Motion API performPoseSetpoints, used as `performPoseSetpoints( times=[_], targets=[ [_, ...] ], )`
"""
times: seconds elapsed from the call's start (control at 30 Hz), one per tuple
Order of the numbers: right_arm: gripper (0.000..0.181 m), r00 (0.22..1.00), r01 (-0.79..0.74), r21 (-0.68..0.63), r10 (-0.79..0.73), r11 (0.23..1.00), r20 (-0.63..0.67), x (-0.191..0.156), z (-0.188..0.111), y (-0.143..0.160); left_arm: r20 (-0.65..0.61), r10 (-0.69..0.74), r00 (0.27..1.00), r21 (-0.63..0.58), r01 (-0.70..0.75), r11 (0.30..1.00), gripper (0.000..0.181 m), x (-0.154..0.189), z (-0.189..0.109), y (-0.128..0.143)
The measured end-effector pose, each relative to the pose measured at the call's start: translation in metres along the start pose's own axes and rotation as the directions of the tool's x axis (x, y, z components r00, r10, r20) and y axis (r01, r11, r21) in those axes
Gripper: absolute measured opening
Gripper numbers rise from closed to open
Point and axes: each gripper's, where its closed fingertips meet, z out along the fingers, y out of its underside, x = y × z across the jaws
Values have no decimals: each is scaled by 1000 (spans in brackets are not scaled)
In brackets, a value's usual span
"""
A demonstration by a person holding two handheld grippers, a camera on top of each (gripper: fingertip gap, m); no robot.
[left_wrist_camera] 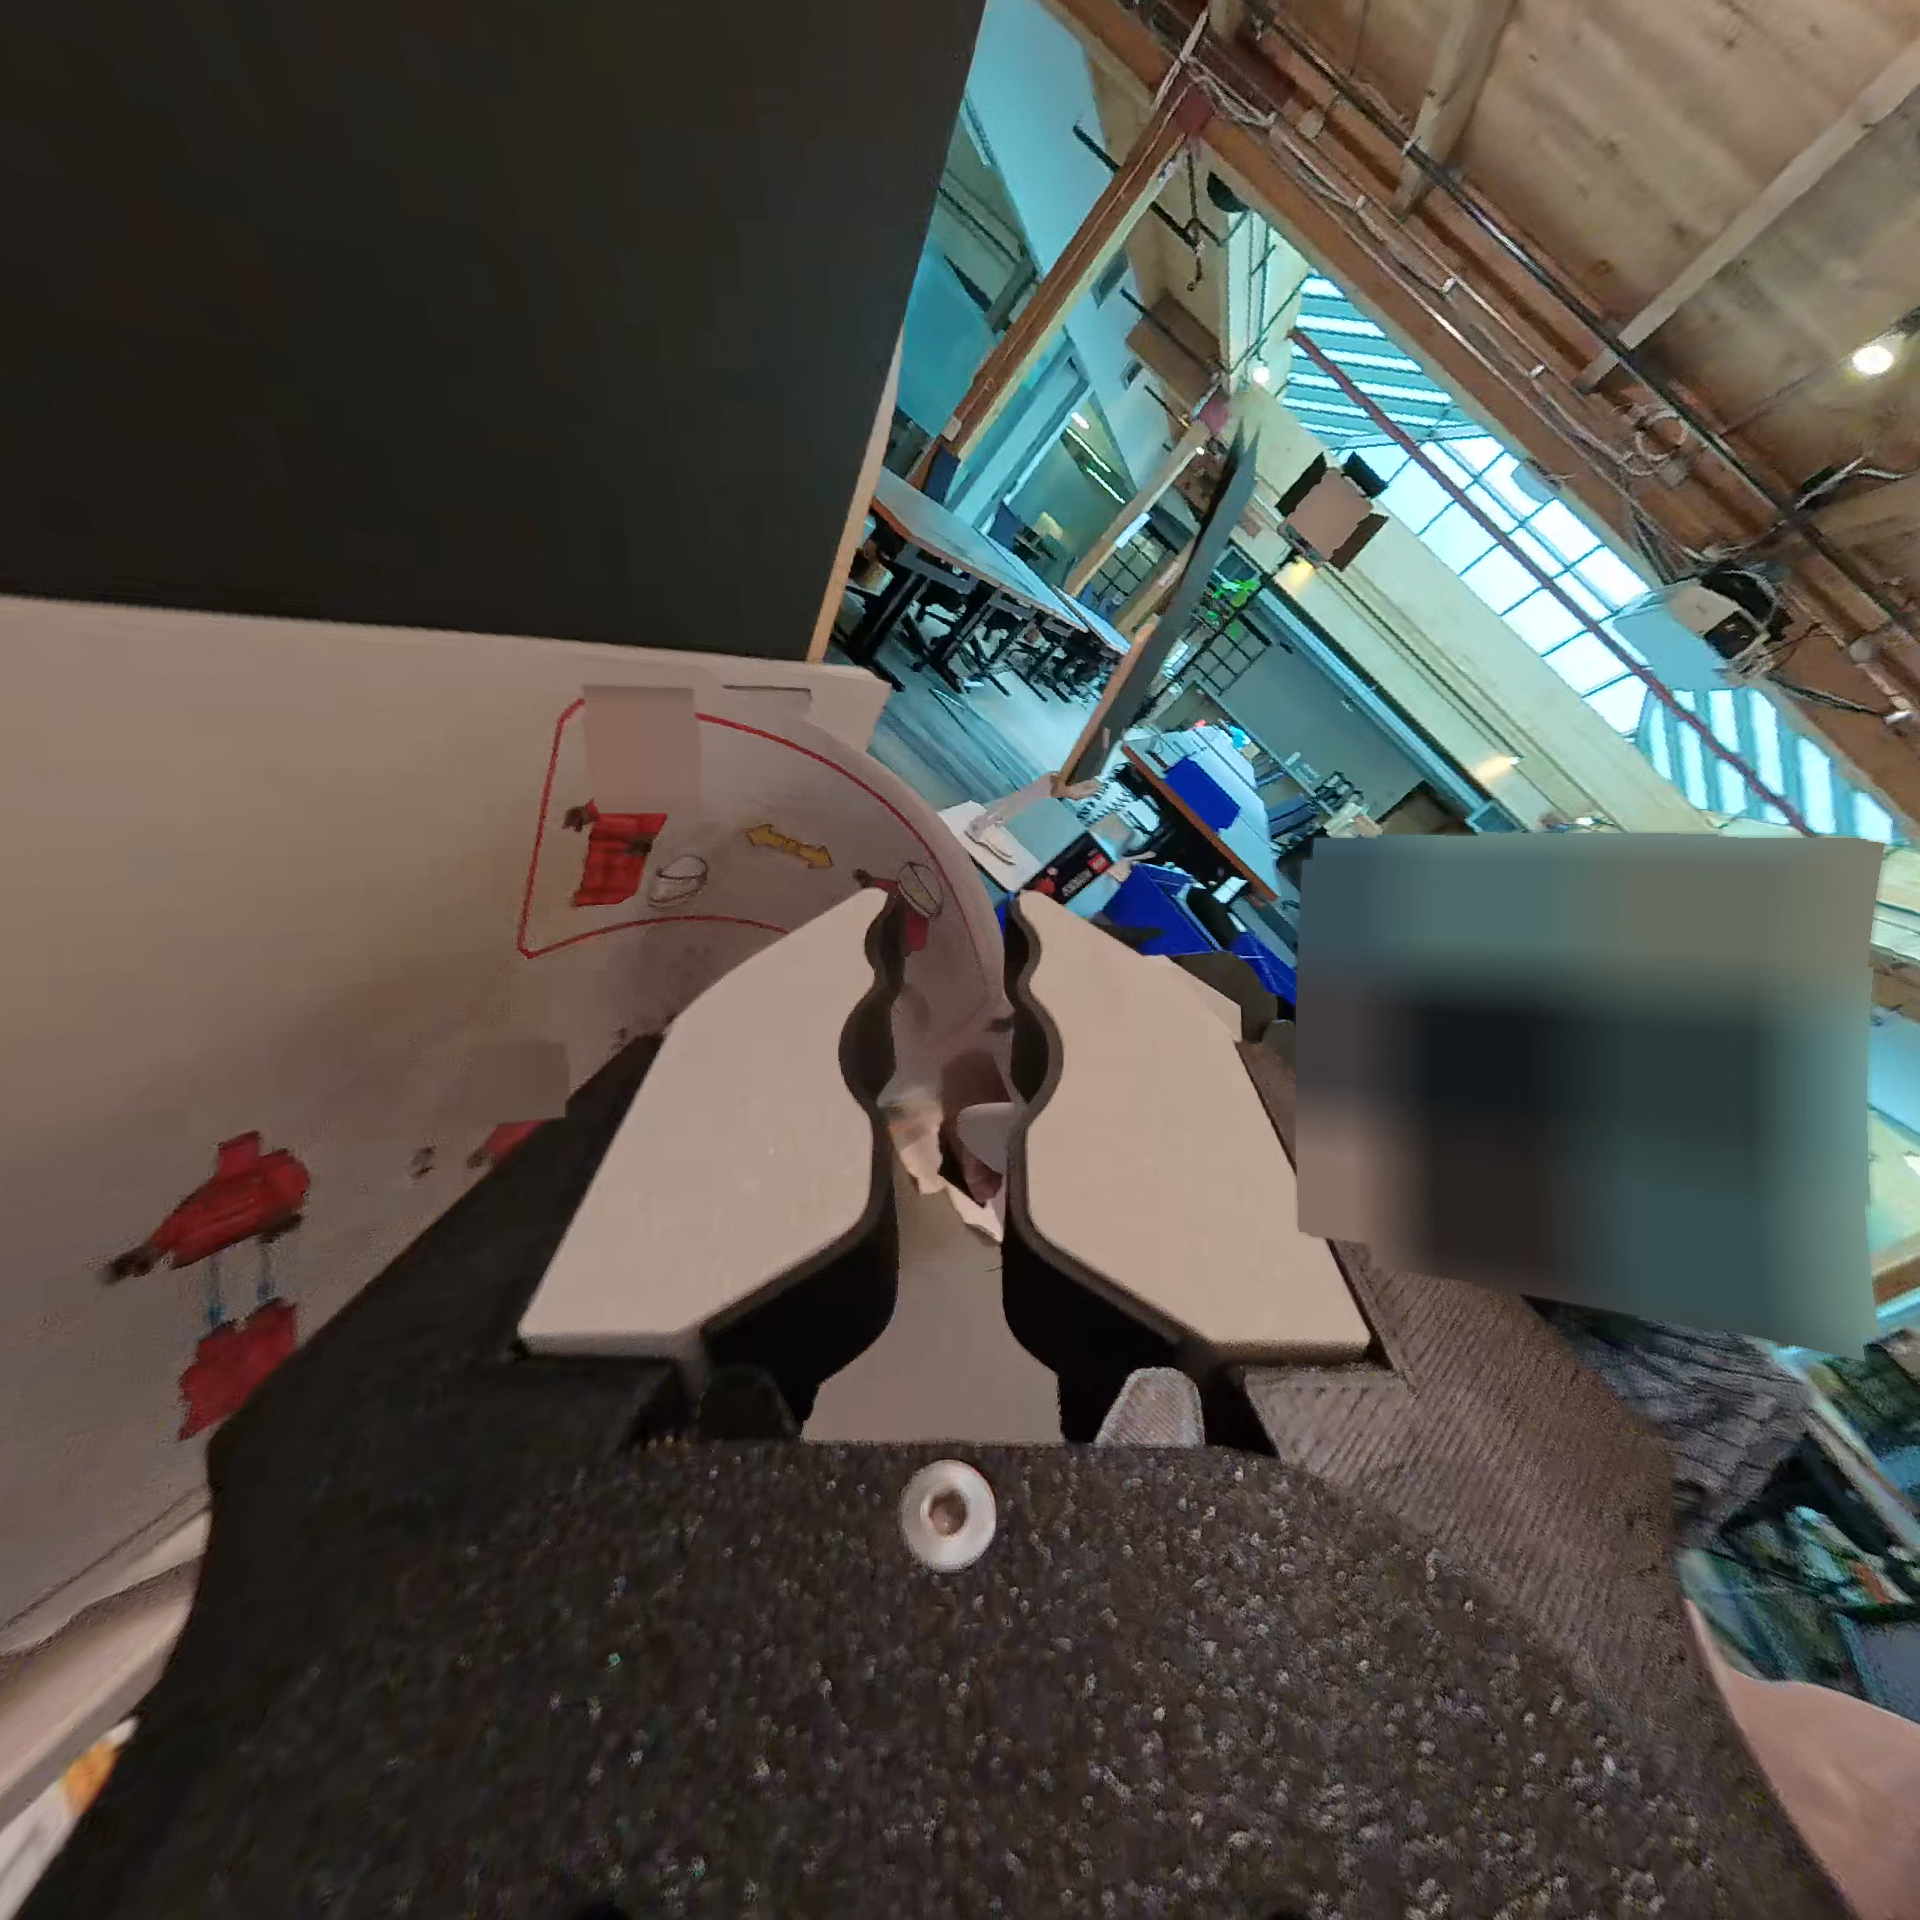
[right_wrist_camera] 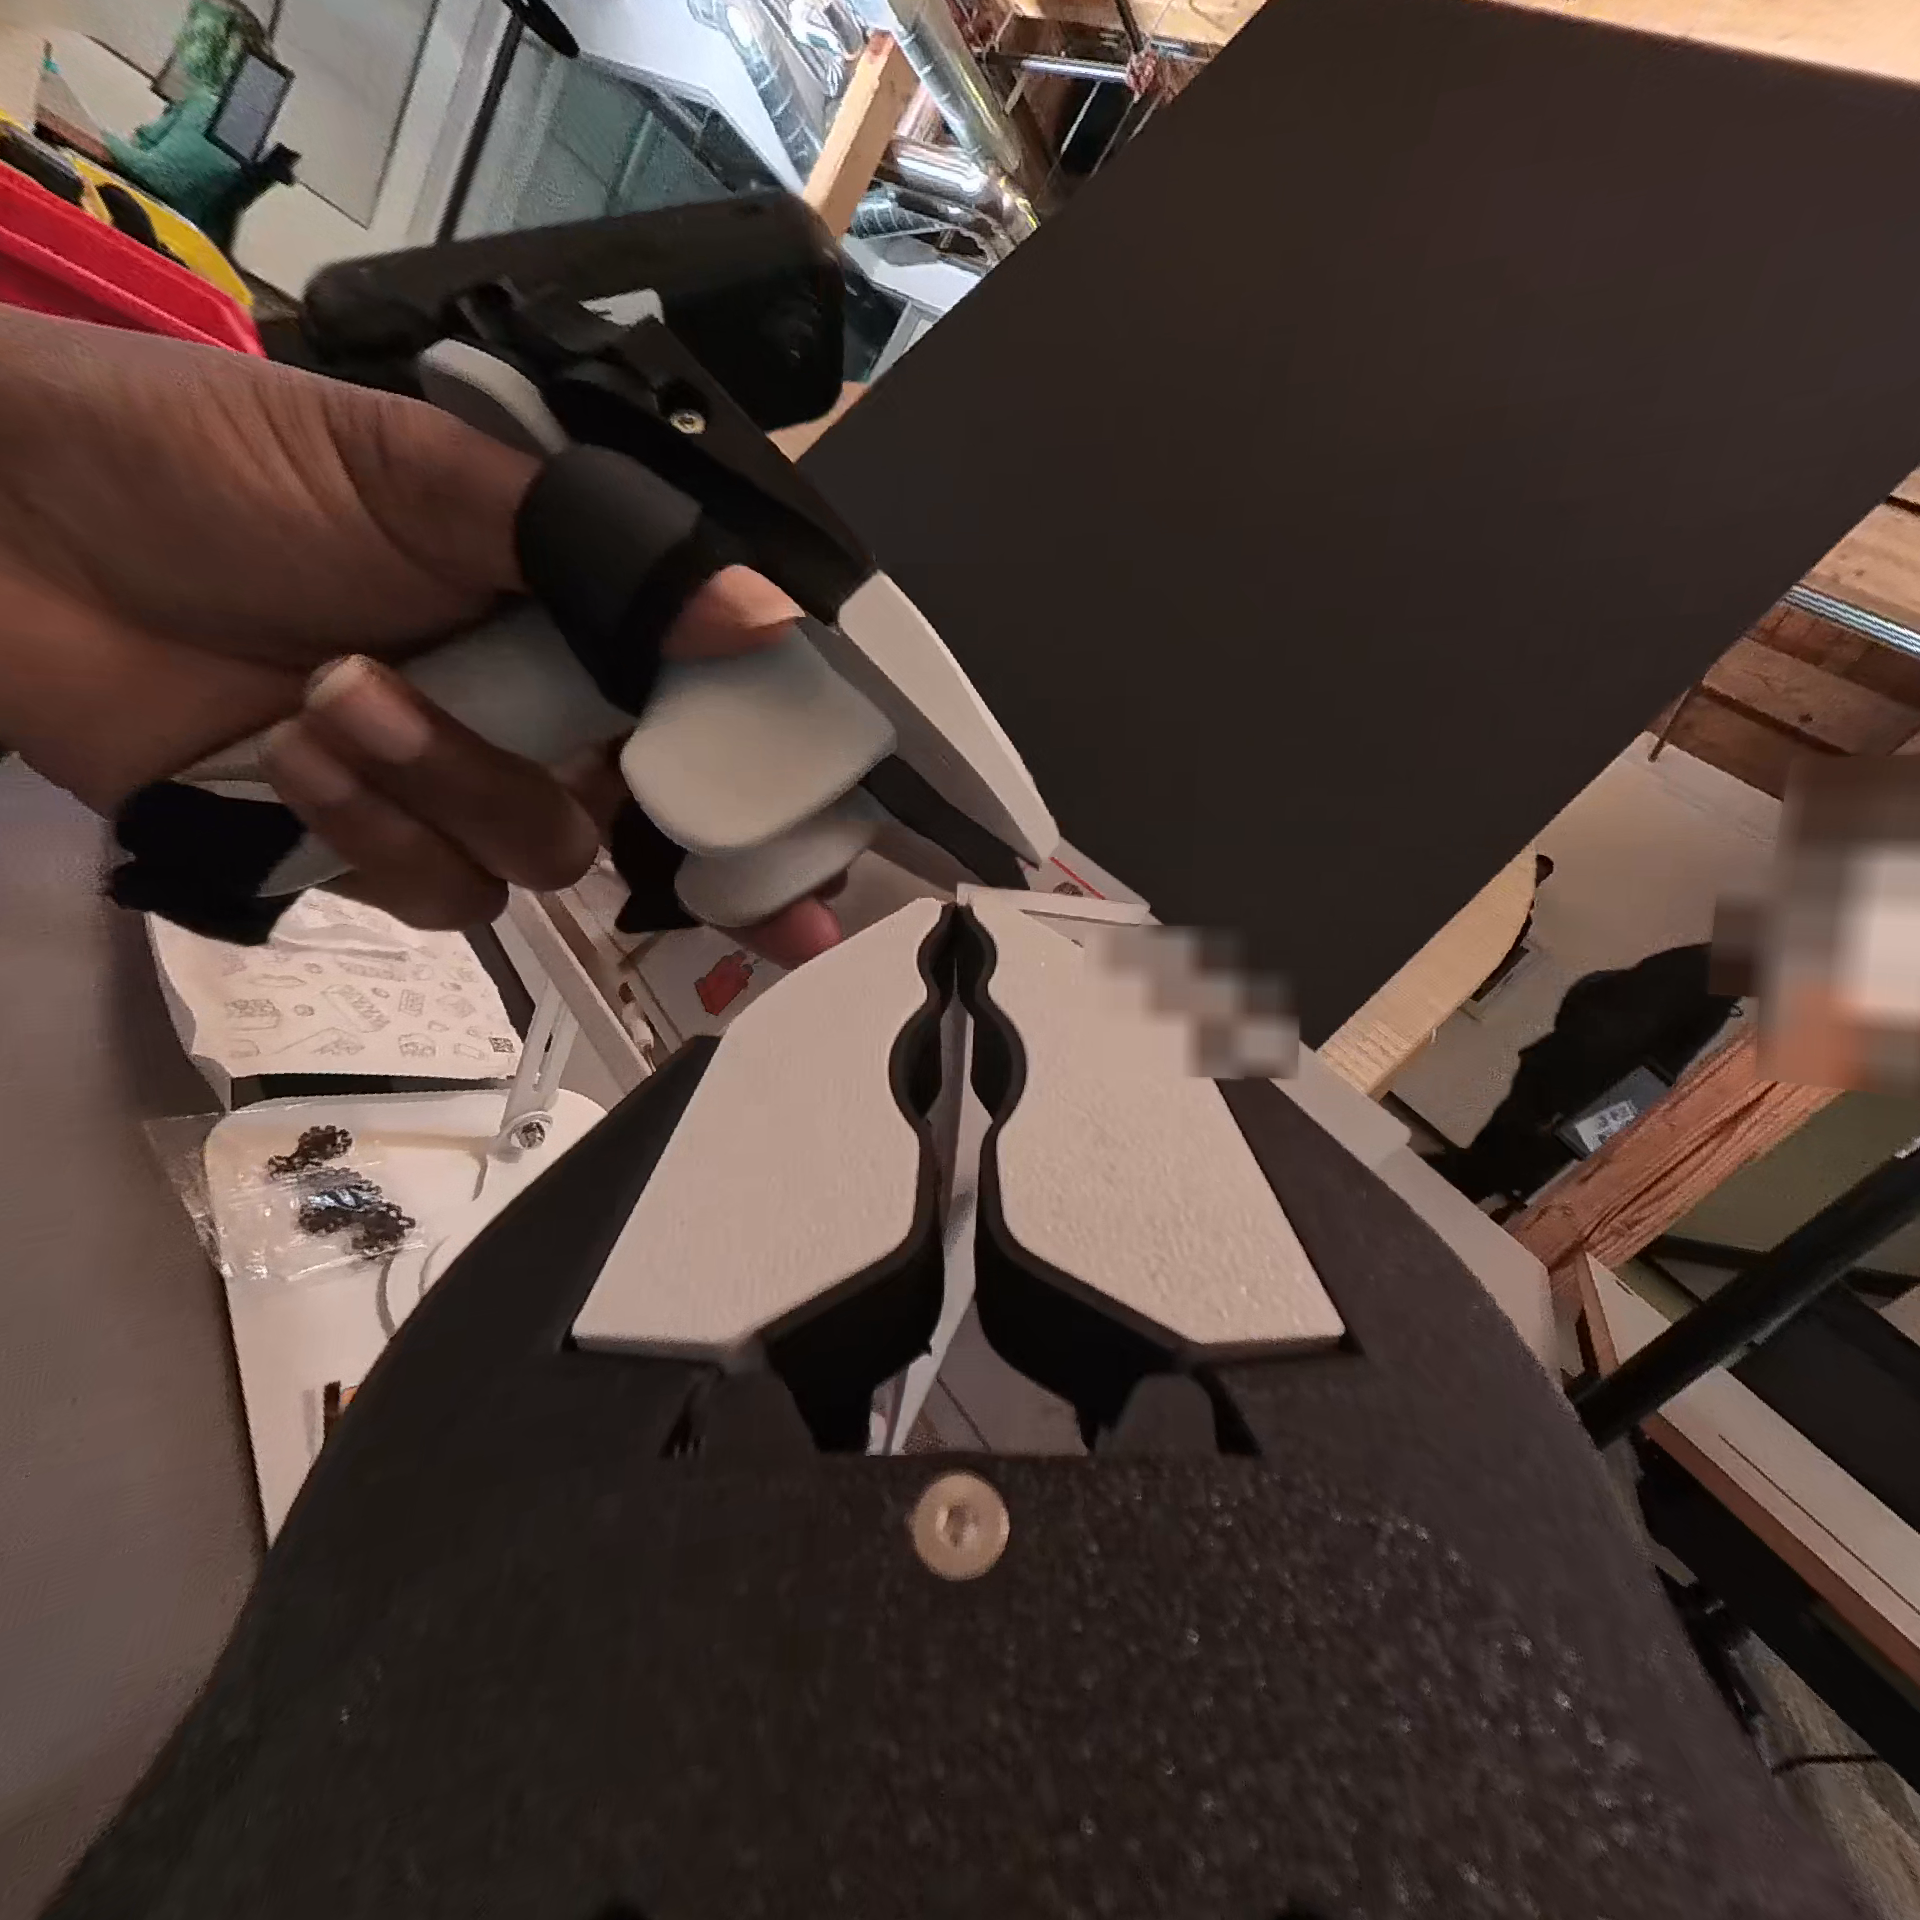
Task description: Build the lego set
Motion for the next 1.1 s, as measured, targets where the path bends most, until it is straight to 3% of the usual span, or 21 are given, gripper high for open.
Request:
performPoseSetpoints(
  times=[0.33,0.53,0.67,0.77,0.87,1.03,1.1],
  targets=[
    [0,1000,4,3,-4,1000,6,-2,-4,5,-40,-68,997,-15,68,998,12,-5,8,10],
    [0,1000,-1,9,1,1000,-3,-1,-5,5,-19,-34,999,-20,33,999,0,-6,5,10],
    [0,998,-4,0,4,1000,-69,11,-12,5,45,74,996,-26,-72,997,0,-8,-4,6],
    [18,995,-50,-21,48,999,-92,17,-25,3,138,244,960,-78,-235,969,0,-10,-22,2],
    [34,995,-103,-64,103,993,2,1,-30,1,188,361,914,-140,-338,931,0,-6,-44,-4],
    [76,969,-140,-243,183,960,164,-50,-9,14,204,392,897,-160,-365,917,0,7,-67,-24],
    [80,975,-113,-294,163,949,152,-67,5,17,216,408,887,-163,-380,911,0,11,-71,-30]
  ],
)
